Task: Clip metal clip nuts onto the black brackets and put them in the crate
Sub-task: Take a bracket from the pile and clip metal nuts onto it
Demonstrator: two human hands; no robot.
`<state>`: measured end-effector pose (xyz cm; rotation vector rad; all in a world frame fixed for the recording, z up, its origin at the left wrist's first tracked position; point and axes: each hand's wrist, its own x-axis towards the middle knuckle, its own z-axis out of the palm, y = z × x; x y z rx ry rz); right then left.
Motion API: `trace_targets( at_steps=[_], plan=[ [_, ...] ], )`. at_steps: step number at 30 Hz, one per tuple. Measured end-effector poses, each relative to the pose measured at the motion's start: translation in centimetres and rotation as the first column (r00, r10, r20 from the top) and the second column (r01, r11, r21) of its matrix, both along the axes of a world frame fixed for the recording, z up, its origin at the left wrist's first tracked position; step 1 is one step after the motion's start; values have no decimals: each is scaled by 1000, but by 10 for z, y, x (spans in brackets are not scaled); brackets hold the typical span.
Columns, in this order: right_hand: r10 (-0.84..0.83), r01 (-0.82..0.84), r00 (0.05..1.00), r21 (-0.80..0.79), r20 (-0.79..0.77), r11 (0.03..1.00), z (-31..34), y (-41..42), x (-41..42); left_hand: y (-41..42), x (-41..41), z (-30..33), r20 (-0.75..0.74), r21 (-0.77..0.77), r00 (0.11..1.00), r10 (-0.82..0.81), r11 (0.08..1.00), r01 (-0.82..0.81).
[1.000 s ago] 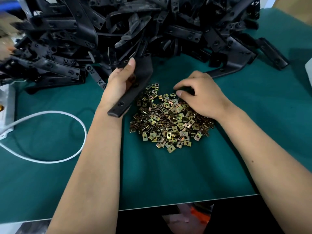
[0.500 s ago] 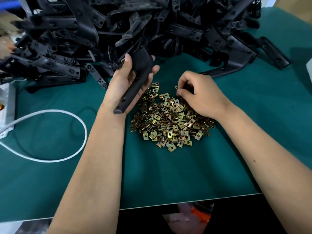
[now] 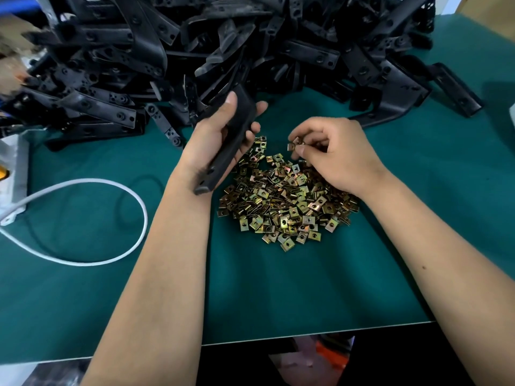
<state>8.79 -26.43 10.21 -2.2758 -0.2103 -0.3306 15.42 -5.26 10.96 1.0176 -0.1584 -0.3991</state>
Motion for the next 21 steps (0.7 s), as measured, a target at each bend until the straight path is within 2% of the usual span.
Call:
trace_targets(
  at_steps=[6, 9, 13, 17, 21],
  plan=[
    [-19, 17, 999, 44, 49, 999, 0, -2, 1, -6, -4, 1, 45, 107, 997, -62, 993, 57],
    [-34, 33, 999, 199, 3, 979, 0, -1, 2, -8, -5, 0, 64, 176, 991, -115, 979, 102],
    [-44, 77, 995, 448, -84, 891, -1, 1, 3, -11, -9, 0, 104, 278, 982, -155, 953, 121],
    [-43, 118, 989, 582, -141, 805, 0, 0, 4, -14, -9, 1, 120, 230, 985, -120, 969, 90],
    [-23, 107, 991, 704, -129, 702, 3, -3, 5, -17, -9, 2, 186, 219, 974, -131, 972, 89]
  ],
)
